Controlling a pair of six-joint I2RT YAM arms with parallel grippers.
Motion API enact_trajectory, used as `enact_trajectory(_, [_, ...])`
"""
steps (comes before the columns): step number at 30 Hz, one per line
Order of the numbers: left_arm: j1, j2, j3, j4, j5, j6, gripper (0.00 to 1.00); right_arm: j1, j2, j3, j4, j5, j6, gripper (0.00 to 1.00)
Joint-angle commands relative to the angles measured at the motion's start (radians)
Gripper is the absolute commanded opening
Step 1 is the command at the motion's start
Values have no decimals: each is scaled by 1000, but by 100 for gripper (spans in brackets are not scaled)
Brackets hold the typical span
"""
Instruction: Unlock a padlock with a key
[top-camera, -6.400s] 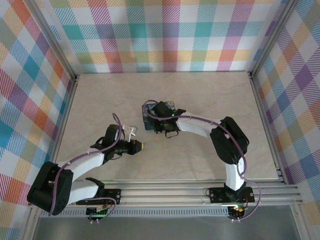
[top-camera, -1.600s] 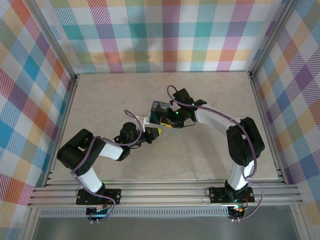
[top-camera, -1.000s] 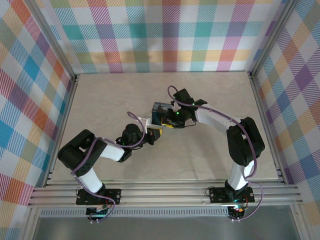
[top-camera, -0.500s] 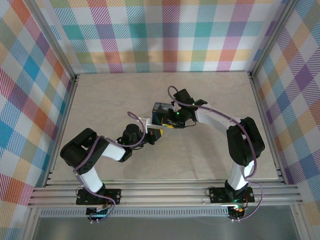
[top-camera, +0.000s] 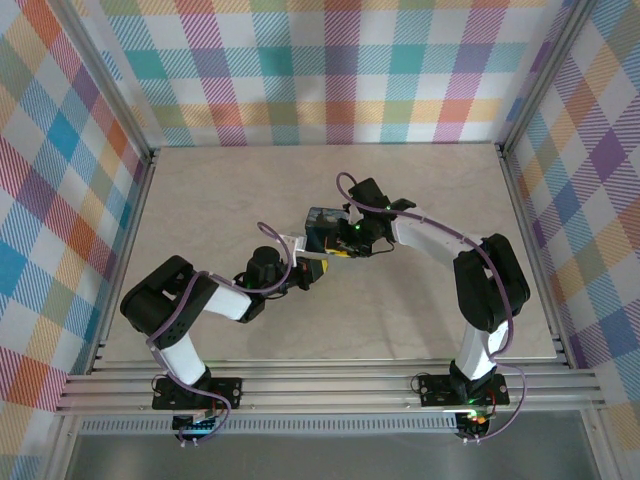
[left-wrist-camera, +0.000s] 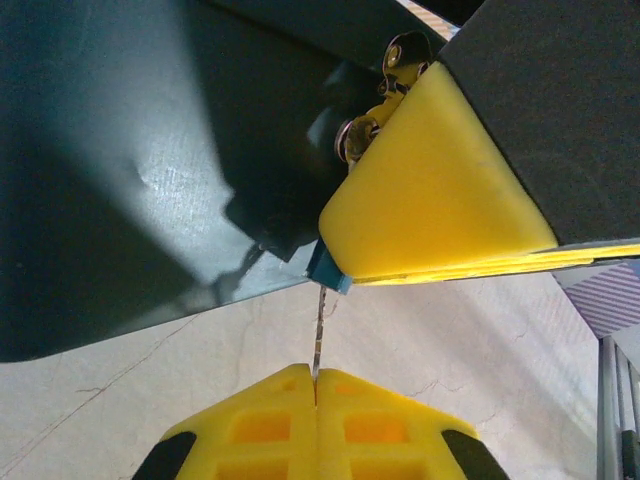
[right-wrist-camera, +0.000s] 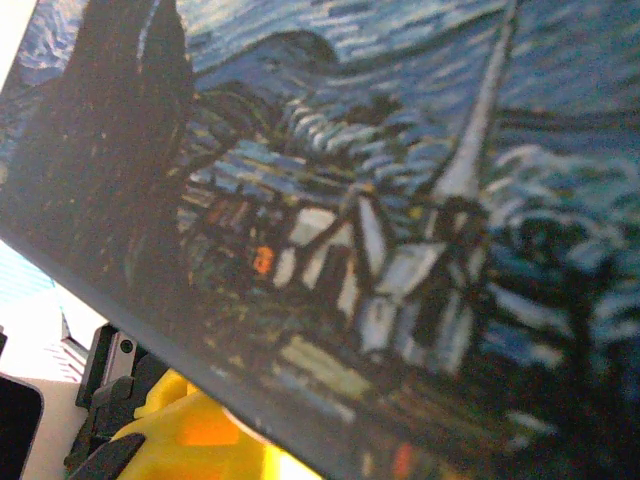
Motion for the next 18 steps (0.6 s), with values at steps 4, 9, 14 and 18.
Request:
enact_trajectory(4, [30,-13,50,121,68,13,0,27,-10,11,-59,-148,-39,0])
enact_trajectory(9, [44,-24,62,93,116,7,0,24,-10,19,-89,-107,-65,0])
enact_trajectory(14, [46,-28,63,92,116,2,0,25,4,24,-89,-125,-65,0])
enact_trajectory(18, [48,-27,56,82,97,17,0,17,7,28,-87,-152,-62,0])
